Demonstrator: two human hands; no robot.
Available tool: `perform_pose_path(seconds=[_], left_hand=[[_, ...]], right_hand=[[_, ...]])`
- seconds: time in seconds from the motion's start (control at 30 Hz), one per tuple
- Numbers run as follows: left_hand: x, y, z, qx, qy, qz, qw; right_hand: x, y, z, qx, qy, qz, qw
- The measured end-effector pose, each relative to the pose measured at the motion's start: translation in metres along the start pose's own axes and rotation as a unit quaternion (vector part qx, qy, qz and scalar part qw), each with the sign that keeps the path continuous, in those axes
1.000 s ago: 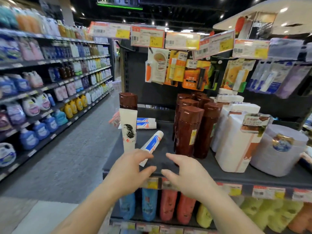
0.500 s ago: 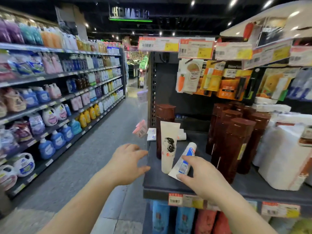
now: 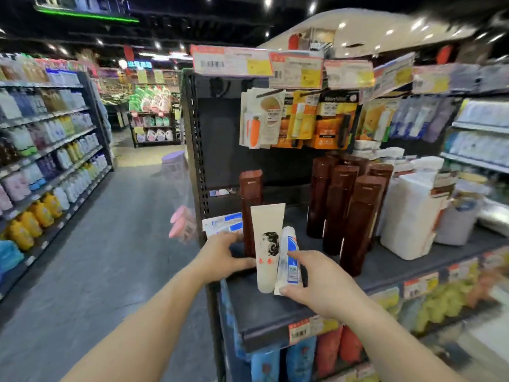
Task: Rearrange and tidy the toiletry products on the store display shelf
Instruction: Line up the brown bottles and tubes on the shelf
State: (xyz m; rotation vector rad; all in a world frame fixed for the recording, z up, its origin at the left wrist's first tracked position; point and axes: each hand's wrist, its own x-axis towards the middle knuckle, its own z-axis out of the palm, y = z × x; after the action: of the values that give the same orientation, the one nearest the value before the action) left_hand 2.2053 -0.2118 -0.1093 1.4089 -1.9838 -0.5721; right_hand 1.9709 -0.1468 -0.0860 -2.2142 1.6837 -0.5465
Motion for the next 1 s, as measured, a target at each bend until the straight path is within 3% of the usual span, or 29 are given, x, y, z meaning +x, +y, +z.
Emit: perform_pose_path(seconds=[0.17,0.3,0.43,0.77,1.0], left_hand=[[0.002,-0.005,0.004,-0.008,-0.001,0.012,1.0],[-0.007,-0.006,-0.009,0.014,0.035,-0.026,0.999],[-0.006,0.003,-0.013,-0.041,0.021,-0.119,0.992],[0.019,0.026,0.022,-0.202,0.064,-0.146,0.966],[0.003,0.01,0.007,-0.19,0.115,-0.178,0.959]], right_hand=[[-0.001,0.002,0.0,-0.013,-0.006,0.011,1.0],[0.004,-0.004,0.004,-0.005,-0.011,-0.004,1.0],[0.004,-0.006,0.012,0.008,-0.015,-0.027,0.999],[0.002,-0.001,0.008,0.002,-0.026,-0.034,0.999],[-0.003,0.002,0.011,0.021,-0.021,-0.014,0.999]])
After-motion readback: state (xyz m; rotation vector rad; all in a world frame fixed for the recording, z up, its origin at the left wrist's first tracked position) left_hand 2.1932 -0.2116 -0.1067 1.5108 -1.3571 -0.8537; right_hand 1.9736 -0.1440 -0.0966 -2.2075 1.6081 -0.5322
